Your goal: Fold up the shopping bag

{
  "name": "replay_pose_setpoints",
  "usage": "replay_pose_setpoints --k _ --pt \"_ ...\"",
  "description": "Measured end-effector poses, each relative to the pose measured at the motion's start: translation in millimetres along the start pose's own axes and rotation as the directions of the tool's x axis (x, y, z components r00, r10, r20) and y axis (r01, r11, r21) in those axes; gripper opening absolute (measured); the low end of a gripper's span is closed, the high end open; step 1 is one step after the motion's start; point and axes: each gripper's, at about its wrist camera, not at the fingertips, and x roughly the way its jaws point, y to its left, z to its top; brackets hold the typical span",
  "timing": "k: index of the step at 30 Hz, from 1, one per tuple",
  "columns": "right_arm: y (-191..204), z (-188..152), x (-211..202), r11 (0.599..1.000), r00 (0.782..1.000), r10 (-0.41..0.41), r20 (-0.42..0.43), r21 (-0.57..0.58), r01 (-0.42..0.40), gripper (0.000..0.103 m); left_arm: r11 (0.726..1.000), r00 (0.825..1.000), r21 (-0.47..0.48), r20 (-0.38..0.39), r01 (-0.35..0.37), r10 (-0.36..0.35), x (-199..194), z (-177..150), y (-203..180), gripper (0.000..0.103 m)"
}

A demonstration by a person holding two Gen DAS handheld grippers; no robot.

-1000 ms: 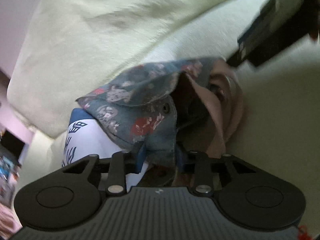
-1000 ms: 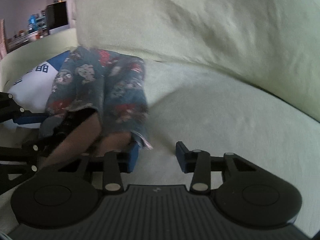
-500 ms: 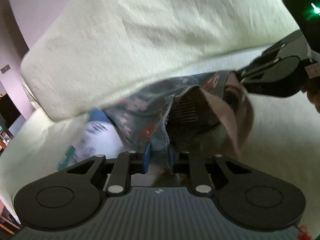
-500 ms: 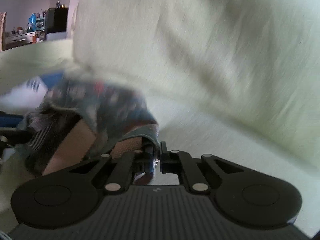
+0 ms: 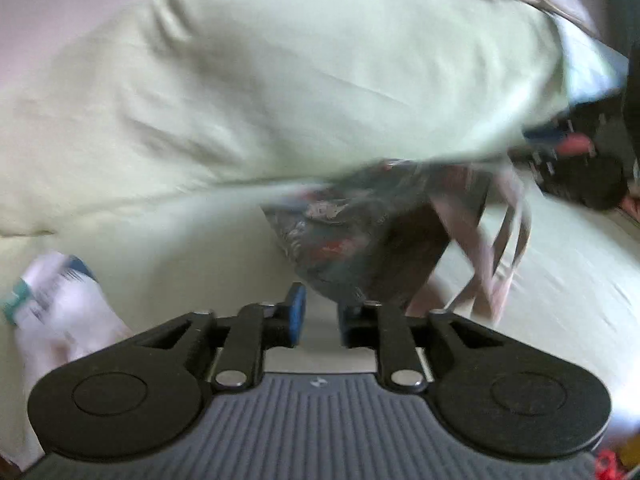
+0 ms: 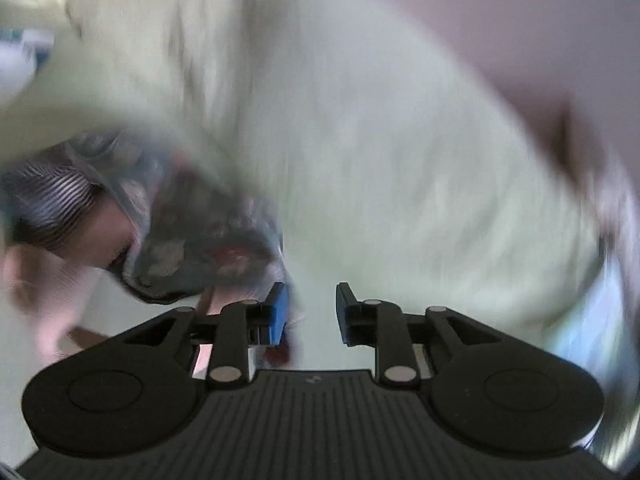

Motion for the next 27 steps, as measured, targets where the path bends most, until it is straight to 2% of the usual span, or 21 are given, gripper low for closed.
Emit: replay_pose_setpoints --k 1,3,4,6,8,10,11,13,16,18,19,20,21,22,24,26,27 --pt "-5 -31 -9 0.998 0.997 0.036 -0.073 0.06 -0.031 0.025 1.0 1.0 0.017 -0.027 0.005 -0.004 -2 -8 -10 0.04" --pt "-14 -78 -24 0.972 0.979 0.114 -0.167 0.222 -0.075 0.028 0.999 0.997 0.052 -0.081 0.008 -0.004 -3 -18 -24 0.04" --pt "-18 -99 -32 0.942 0.968 0.162 -0.191 0.321 -0.095 0.03 0.998 0.995 0.066 -0.099 0.005 0.002 -2 -19 -28 0.04" --pt "-24 -123 -44 0.874 0.949 0.235 -0.209 0.473 -0.112 0.036 0.994 0.994 0.112 -0.108 -0.011 0.023 1 -15 -37 0.052" --pt "-26 -133 -52 0.834 0.946 0.253 -0.203 0.541 -0.107 0.044 0.982 0.995 0.181 -0.071 -0.061 0.075 4 -10 -50 0.069" --pt "-26 -132 -59 0.823 0.953 0.244 -0.178 0.558 -0.107 0.051 0.963 0.993 0.248 -0.033 -0.104 0.115 12 -9 -61 0.072" --pt "-27 -132 -63 0.821 0.958 0.235 -0.164 0.561 -0.105 0.059 0.953 0.991 0.281 -0.033 -0.114 0.128 22 -8 -65 0.072" --pt "-30 -125 -73 0.823 0.968 0.211 -0.133 0.559 -0.103 0.066 0.931 0.987 0.34 -0.051 -0.128 0.155 44 -10 -67 0.072" --pt "-29 -111 -83 0.821 0.976 0.194 -0.099 0.561 -0.107 0.068 0.906 0.974 0.392 -0.091 -0.156 0.207 75 -17 -65 0.072" --pt "-29 -109 -90 0.813 0.977 0.194 -0.09 0.573 -0.109 0.07 0.898 0.968 0.415 -0.131 -0.143 0.215 92 -26 -61 0.068" --pt "-30 -108 -93 0.806 0.977 0.194 -0.089 0.581 -0.108 0.07 0.899 0.968 0.423 -0.155 -0.115 0.196 96 -31 -58 0.058" --pt "-30 -108 -96 0.8 0.977 0.195 -0.089 0.59 -0.106 0.07 0.905 0.972 0.418 -0.171 -0.077 0.161 97 -33 -58 0.033" --pt "-30 -108 -98 0.794 0.976 0.197 -0.09 0.599 -0.104 0.07 0.914 0.976 0.404 -0.182 -0.037 0.12 97 -34 -58 0.023" --pt "-29 -109 -99 0.79 0.976 0.198 -0.09 0.603 -0.105 0.07 0.91 0.976 0.414 -0.185 -0.025 0.112 97 -34 -62 0.021" --pt "-29 -110 -102 0.789 0.979 0.186 -0.086 0.607 -0.097 0.069 0.877 0.978 0.48 -0.17 -0.028 0.124 96 -35 -74 0.016" --pt "-31 -111 -106 0.788 0.982 0.172 -0.083 0.61 -0.086 0.069 0.884 0.98 0.468 -0.183 0.014 0.081 93 -32 -85 0.013" --pt "-33 -112 -107 0.787 0.982 0.169 -0.081 0.611 -0.085 0.069 0.896 0.977 0.435 -0.212 0.088 0.007 89 -29 -92 0.001"
